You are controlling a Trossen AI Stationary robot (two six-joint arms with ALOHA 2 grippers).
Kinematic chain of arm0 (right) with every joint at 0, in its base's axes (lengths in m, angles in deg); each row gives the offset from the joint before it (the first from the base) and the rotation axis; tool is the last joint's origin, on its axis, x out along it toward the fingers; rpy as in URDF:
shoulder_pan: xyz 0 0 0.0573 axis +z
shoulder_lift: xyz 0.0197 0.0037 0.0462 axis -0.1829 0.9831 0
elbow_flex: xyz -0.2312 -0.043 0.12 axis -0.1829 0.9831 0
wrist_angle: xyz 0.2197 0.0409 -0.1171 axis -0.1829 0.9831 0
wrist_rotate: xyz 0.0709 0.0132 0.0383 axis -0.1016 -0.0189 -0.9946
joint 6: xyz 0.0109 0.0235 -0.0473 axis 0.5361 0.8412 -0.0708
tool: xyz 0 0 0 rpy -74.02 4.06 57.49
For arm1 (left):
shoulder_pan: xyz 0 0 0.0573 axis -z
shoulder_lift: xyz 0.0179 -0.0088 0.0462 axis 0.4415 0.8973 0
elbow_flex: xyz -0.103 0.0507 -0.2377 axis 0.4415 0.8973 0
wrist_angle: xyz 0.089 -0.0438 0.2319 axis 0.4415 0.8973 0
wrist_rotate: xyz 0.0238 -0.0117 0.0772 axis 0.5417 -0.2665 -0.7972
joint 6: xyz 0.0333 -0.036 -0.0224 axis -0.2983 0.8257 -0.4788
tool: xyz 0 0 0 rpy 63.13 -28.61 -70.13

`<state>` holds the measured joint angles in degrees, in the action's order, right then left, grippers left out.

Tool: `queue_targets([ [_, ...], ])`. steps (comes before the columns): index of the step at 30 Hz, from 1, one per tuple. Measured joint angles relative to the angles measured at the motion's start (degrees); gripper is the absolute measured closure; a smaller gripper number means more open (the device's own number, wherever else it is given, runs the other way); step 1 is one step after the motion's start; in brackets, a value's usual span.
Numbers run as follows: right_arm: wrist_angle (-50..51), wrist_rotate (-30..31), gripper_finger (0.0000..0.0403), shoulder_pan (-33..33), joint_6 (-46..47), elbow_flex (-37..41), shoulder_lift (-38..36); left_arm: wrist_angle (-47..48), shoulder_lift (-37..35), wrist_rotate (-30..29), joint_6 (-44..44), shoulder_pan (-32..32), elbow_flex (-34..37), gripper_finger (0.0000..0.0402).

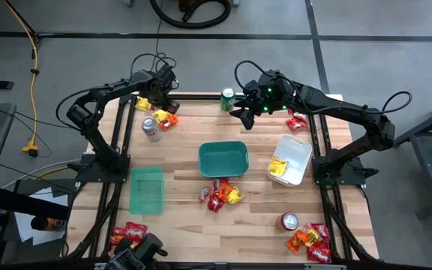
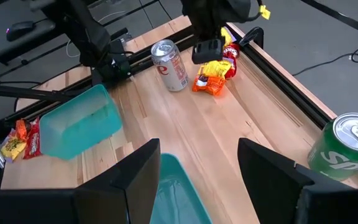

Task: Sort candy
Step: Put the yellow candy into the white bin

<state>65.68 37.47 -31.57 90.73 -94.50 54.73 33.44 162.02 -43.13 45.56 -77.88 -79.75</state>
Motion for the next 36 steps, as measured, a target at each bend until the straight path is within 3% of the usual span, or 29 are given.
queue_targets([
  [8, 0.0, -0.2, 0.0192, 0.0, 0.2, 0.0, 0.0, -1.1, 4.5, -1.0, 0.2, 0.9, 0.0, 0.0156],
  [17, 0.0, -0.1, 0.0192, 0.0, 0.6, 0.0, 0.0, -0.9, 8.5, -5.6, 3.2, 0.9, 0.0, 0.0138],
  [22, 0.0, -0.1, 0.0192, 0.0, 0.6, 0.0, 0.0, -1.5, 10.2, -6.6, 4.7, 0.9, 0.7, 0.0196],
  [27, 0.0, 0.1, 0.0192, 0.0, 1.1, 0.0, 0.0, -1.0, 9.8, -6.2, 3.6, 1.1, 1.6, 0.0344],
  [29, -0.1, 0.1, 0.0192, 0.0, 1.1, 0.0, 0.0, -0.9, 8.0, -6.0, 3.2, 1.2, 1.1, 0.0384],
  [36, -1.7, 0.0, 0.0192, 0.0, 1.1, 0.0, 0.0, -2.4, -3.8, -5.4, 3.2, 1.4, -0.7, 0.0382],
])
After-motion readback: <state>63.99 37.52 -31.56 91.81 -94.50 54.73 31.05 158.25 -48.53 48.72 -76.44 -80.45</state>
